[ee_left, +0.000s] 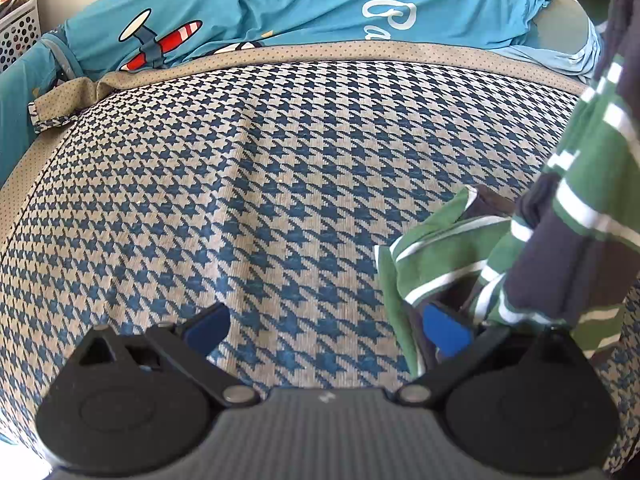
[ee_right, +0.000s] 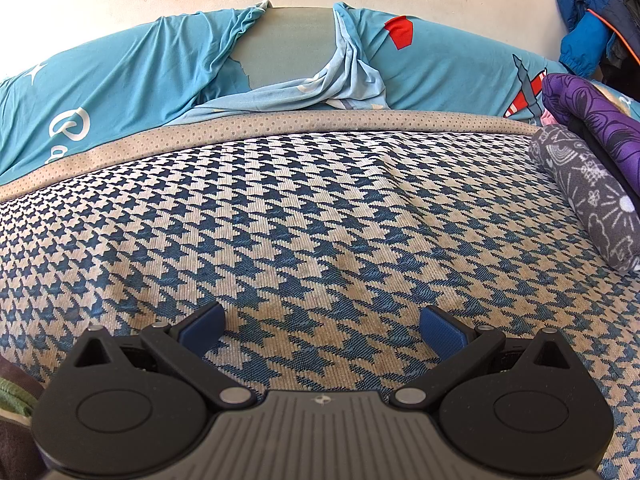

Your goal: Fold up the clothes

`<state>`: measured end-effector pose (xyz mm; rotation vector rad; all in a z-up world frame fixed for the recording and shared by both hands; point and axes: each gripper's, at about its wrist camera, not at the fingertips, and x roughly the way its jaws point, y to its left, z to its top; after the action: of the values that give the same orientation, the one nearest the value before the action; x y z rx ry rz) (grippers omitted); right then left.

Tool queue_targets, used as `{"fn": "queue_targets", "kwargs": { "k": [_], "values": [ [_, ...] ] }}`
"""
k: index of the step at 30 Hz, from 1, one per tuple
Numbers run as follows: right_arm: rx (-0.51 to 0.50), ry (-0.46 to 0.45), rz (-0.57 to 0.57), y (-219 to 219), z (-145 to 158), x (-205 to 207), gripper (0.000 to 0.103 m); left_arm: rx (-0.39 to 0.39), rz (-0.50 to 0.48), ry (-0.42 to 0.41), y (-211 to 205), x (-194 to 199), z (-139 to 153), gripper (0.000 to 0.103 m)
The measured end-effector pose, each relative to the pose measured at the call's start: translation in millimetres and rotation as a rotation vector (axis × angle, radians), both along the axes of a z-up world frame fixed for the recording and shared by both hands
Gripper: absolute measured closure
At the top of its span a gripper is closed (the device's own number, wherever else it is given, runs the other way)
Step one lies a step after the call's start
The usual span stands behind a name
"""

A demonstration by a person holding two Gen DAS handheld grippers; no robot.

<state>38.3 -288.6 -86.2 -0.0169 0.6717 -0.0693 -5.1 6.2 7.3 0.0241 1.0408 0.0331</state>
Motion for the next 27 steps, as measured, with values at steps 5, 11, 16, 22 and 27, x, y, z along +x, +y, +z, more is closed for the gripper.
{"fn": "queue_targets", "kwargs": {
  "k": [5, 11, 16, 22, 27],
  "values": [
    [0.000, 0.000, 0.000, -0.8, 0.4, 0.2, 0.000, -0.001, -0.001, 0.006, 0.0, 0.6, -0.7, 0.000],
    [0.000, 0.000, 0.000, -2.2, 1.2, 0.7, 0.000, -0.001, -0.004, 0.008, -0.5, 0.6, -1.0, 0.000],
    [0.000, 0.000, 0.000, -2.2, 1.2, 0.7, 0.000, 0.000, 0.005, 0.009, -0.3, 3.1, -1.9, 0.000],
    [0.000, 0.000, 0.000, -2.0, 0.9, 0.7, 0.000, -0.010, 0.009, 0.026, 0.3, 4.1, -4.6, 0.000],
    [0.000, 0.000, 0.000, -1.6, 0.5, 0.7, 0.000, 0.009, 0.021, 0.019, 0.5, 6.7, -4.7, 0.000]
  ]
}}
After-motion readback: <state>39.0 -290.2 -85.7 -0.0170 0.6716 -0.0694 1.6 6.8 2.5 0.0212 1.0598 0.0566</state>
